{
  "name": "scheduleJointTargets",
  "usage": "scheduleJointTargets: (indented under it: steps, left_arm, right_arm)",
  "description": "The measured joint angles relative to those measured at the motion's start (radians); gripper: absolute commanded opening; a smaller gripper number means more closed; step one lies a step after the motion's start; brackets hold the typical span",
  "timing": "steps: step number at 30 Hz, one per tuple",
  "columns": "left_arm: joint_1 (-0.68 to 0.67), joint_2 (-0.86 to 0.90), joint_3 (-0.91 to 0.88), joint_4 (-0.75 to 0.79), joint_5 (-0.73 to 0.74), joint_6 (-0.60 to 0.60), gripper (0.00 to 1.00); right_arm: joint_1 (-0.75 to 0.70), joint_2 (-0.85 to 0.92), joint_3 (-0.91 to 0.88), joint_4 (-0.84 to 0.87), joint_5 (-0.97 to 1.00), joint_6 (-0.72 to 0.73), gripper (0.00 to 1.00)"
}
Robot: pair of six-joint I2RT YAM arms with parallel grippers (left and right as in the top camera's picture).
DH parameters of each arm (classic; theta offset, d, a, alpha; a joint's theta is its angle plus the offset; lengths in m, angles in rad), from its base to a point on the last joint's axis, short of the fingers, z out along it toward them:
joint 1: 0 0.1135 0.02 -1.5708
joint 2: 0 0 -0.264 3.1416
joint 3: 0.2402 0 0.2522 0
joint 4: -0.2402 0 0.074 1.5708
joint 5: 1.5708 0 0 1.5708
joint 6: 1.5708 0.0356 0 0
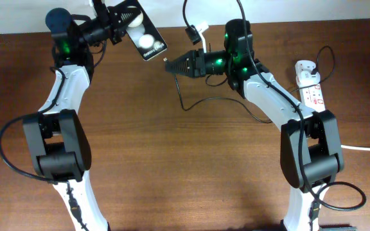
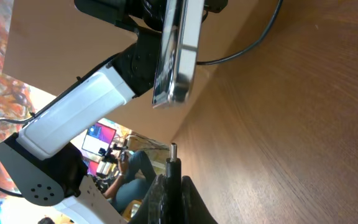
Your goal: Plug charger to phone and switch on socket
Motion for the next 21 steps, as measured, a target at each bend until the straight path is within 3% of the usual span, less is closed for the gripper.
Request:
scheduleJointTargets:
  steps: [4,11,21]
  left_arm:
    - [-0.015,0.0,0.0,0.0,0.0,0.0,0.0]
    - [-0.015,0.0,0.0,-0.087,-0.013,-0.005,0.0]
    - [-0.028,0.0,0.0,-0.079,-0.042,-0.055,0.0]
  right_arm:
    - [0.0,0.0,0.0,0.105,0.01,0.065,0.04]
    - [0.0,0.0,0.0,0.105,0.01,0.084,0.04]
    - [0.0,0.0,0.0,0.099,0.01,0.084,0.04]
